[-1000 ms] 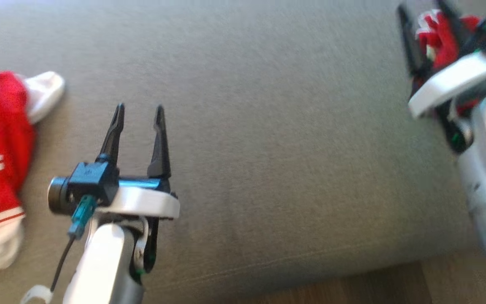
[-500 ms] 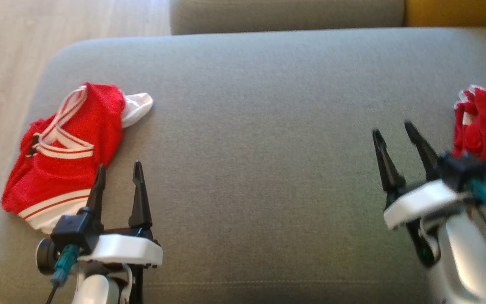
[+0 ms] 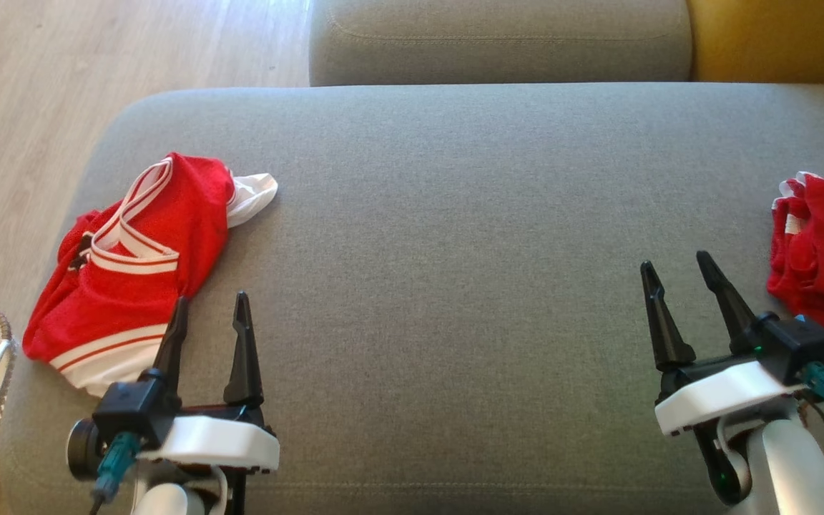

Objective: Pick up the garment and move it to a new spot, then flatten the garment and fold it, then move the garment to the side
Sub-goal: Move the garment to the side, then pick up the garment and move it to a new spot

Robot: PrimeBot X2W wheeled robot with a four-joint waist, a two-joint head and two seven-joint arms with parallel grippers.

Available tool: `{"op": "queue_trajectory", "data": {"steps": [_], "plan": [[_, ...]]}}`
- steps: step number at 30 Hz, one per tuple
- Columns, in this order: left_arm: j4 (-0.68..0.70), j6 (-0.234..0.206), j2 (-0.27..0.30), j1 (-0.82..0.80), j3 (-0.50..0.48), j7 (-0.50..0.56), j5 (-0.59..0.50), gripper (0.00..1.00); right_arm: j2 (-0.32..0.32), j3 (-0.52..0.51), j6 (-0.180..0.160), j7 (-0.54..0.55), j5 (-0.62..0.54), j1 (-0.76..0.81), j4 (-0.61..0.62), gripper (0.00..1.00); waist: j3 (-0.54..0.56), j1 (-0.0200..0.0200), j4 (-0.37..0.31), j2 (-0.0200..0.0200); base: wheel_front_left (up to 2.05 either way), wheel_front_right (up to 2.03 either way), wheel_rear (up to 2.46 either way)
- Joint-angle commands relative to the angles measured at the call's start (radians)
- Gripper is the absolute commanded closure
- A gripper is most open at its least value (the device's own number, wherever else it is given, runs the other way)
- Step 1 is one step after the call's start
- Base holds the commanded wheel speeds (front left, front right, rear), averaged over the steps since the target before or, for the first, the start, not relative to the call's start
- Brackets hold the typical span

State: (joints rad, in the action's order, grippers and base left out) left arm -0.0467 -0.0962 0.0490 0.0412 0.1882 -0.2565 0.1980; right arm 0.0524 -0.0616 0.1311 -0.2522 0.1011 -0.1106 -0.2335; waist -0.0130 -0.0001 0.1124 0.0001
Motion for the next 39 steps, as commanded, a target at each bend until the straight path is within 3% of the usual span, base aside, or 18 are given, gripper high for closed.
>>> {"op": "queue_trajectory", "data": {"steps": [1,22,39], "plan": [[0.04,-0.002,0.001,-0.023,-0.026,-0.005,-0.004,0.0,-0.002,0.025,0.0,-0.009,0.012,-0.016,0.041,0.0,-0.001,0.0001,-0.005,-0.0001,0.0,0.0,0.0],[0.03,-0.009,0.001,-0.035,-0.02,-0.005,0.007,0.0,-0.002,0.005,0.0,-0.009,0.03,-0.006,0.054,0.0,-0.01,0.0001,0.004,-0.0001,0.0,0.0,0.0],[0.057,-0.021,0.001,-0.009,-0.036,-0.005,-0.005,0.0,-0.002,0.097,0.0,-0.009,0.042,0.024,0.054,0.0,-0.012,0.0001,0.264,-0.0001,0.0,0.0,0.0]]}}
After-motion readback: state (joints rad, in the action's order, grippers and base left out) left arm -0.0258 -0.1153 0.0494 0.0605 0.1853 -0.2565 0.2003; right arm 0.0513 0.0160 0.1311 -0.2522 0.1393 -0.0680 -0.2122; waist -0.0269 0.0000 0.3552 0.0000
